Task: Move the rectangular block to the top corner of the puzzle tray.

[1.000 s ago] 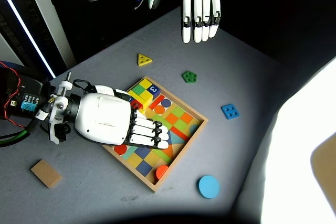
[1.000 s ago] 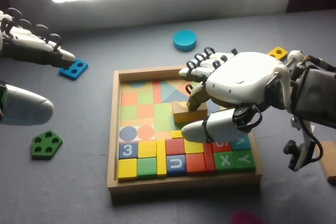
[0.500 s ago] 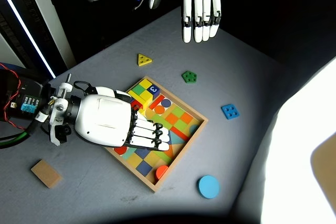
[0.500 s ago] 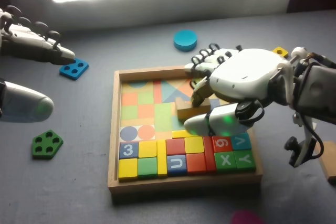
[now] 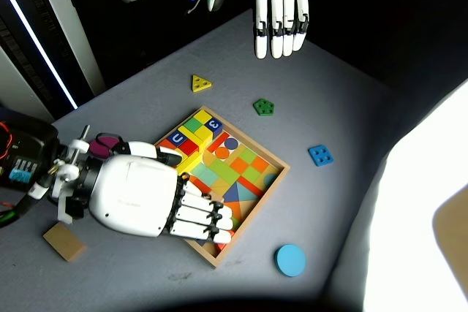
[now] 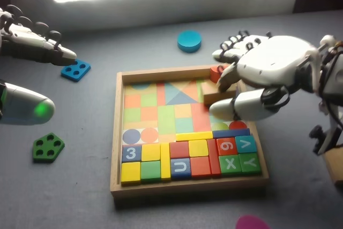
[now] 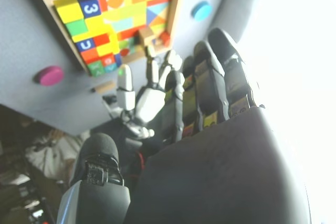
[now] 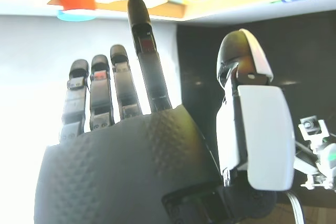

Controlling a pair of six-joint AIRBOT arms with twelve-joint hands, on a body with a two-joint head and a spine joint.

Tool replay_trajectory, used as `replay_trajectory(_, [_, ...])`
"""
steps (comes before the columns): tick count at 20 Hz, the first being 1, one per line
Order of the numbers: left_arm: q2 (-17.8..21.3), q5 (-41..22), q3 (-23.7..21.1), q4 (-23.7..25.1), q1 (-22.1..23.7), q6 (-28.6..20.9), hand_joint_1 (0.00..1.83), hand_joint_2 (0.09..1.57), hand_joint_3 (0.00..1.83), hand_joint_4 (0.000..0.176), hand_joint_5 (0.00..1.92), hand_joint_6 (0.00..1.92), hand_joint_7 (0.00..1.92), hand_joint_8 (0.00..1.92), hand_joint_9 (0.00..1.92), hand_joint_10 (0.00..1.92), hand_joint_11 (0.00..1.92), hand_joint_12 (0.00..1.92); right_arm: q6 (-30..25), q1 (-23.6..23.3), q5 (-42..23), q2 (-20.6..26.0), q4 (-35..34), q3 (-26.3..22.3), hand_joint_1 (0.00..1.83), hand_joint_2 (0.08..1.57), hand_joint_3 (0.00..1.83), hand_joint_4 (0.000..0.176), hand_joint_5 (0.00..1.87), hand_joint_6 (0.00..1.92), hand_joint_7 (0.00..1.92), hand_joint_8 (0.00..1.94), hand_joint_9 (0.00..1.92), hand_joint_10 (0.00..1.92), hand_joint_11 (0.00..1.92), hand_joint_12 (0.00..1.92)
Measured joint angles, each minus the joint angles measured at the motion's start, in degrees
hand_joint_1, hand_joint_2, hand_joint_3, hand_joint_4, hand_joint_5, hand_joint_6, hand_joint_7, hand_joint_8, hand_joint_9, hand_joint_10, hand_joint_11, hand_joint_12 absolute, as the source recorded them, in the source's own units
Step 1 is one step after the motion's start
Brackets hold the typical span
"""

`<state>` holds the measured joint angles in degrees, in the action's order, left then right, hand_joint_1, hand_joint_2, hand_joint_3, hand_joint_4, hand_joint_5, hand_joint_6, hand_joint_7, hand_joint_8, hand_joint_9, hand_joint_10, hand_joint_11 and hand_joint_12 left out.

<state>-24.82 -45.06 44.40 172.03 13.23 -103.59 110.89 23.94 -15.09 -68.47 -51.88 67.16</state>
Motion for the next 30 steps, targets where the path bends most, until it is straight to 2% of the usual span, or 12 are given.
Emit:
replay_trajectory(3, [0.00,0.00,0.00,-0.02,0.00,0.00,0.00,1.21,0.00,0.042,0.23,0.00,0.23,0.00,0.26,0.00,0.00,0.75,-0.26,-0.02,-0.48,-1.14,0.09,2.43,0.00,1.17,0.00,0.000,0.66,0.19,0.10,0.01,0.00,0.00,0.00,0.00])
replay_trajectory(4, [0.00,0.00,0.00,-0.02,0.00,0.00,0.00,1.21,0.00,0.033,0.23,0.00,0.22,0.00,0.25,0.00,0.00,0.73,-0.31,-0.02,-0.61,-1.46,0.07,2.95,0.00,1.17,0.00,0.000,0.66,0.19,0.09,0.01,0.00,0.00,0.00,0.00])
replay_trajectory(7, [0.02,-0.02,0.00,-0.02,0.00,0.02,0.00,1.21,0.00,0.035,0.19,0.00,0.20,0.00,0.23,0.00,0.00,0.71,-1.03,-0.24,-0.81,-2.03,0.83,4.17,0.00,1.18,0.01,0.000,0.67,0.19,0.12,0.02,0.00,0.00,0.00,0.00])
replay_trajectory(9, [0.00,0.00,0.00,-0.02,0.00,0.00,0.00,1.22,0.00,0.037,0.20,0.00,0.19,0.00,0.23,0.00,0.00,0.72,-3.48,-0.24,-1.27,-2.47,5.40,4.44,0.00,1.18,0.00,0.000,0.67,0.20,0.11,0.01,0.00,0.00,0.00,0.00])
replay_trajectory(10, [0.00,0.00,0.00,0.00,0.00,0.02,0.00,1.22,0.00,0.038,0.21,0.00,0.20,0.00,0.24,0.00,0.00,0.74,-3.63,-0.24,-1.29,-2.62,5.55,4.61,0.00,1.18,0.00,0.005,0.67,0.20,0.10,0.01,0.00,0.00,0.00,0.00])
replay_trajectory(11, [0.00,0.00,0.00,0.00,0.00,0.00,0.00,1.22,0.00,0.037,0.21,0.00,0.20,0.00,0.24,0.00,0.00,0.74,-3.78,-0.24,-1.33,-2.71,5.57,4.87,0.00,1.18,0.00,0.000,0.68,0.20,0.10,0.01,0.00,0.00,0.00,0.00])
replay_trajectory(21, [0.00,-0.02,0.00,-0.02,0.00,0.00,0.00,1.22,0.00,0.027,0.23,0.00,0.23,0.00,0.26,0.00,0.00,0.78,-4.55,-0.59,-1.05,-3.34,5.64,6.45,0.00,1.18,0.00,0.000,0.70,0.20,0.11,0.01,0.00,0.00,0.00,0.00])
replay_trajectory(22, [0.00,0.00,0.00,-0.02,0.00,0.00,0.00,1.23,0.00,0.024,0.23,0.00,0.23,0.00,0.26,0.00,0.00,0.78,-4.55,-0.92,-0.66,-3.34,5.60,6.58,0.00,1.18,0.00,0.000,0.70,0.20,0.12,0.01,0.00,0.00,0.00,0.00])
replay_trajectory(24, [0.00,0.00,0.00,0.00,0.00,0.02,0.00,1.22,0.00,0.034,0.21,0.00,0.23,0.00,0.27,0.00,0.00,0.76,-4.52,-1.79,0.09,-3.28,5.57,6.75,0.00,1.18,0.00,0.000,0.70,0.20,0.13,0.01,0.00,0.00,0.00,0.00])
replay_trajectory(28, [0.00,-0.02,0.00,-0.02,0.00,0.00,0.00,1.22,0.00,0.028,0.25,0.01,0.25,0.01,0.27,0.00,0.00,0.76,-6.12,-4.94,0.87,-1.79,5.40,6.93,0.00,1.19,0.00,0.000,0.70,0.20,0.14,0.01,0.00,0.00,0.00,0.00])
replay_trajectory(29, [0.00,0.00,-0.02,-0.02,0.02,0.00,0.00,1.21,0.00,0.037,0.24,0.01,0.24,0.00,0.27,0.00,0.00,0.76,-6.64,-6.36,0.57,-1.18,5.44,6.91,0.00,1.19,0.00,0.000,0.69,0.20,0.13,0.01,0.00,0.00,0.00,0.00])
replay_trajectory(30, [0.00,0.00,-0.02,-0.02,0.07,0.00,0.00,1.21,0.00,0.036,0.23,0.00,0.23,0.00,0.27,0.00,0.00,0.75,-6.80,-7.21,0.17,-0.63,5.51,6.47,0.00,1.18,0.00,0.000,0.69,0.20,0.12,0.00,0.00,0.00,0.00,0.00])
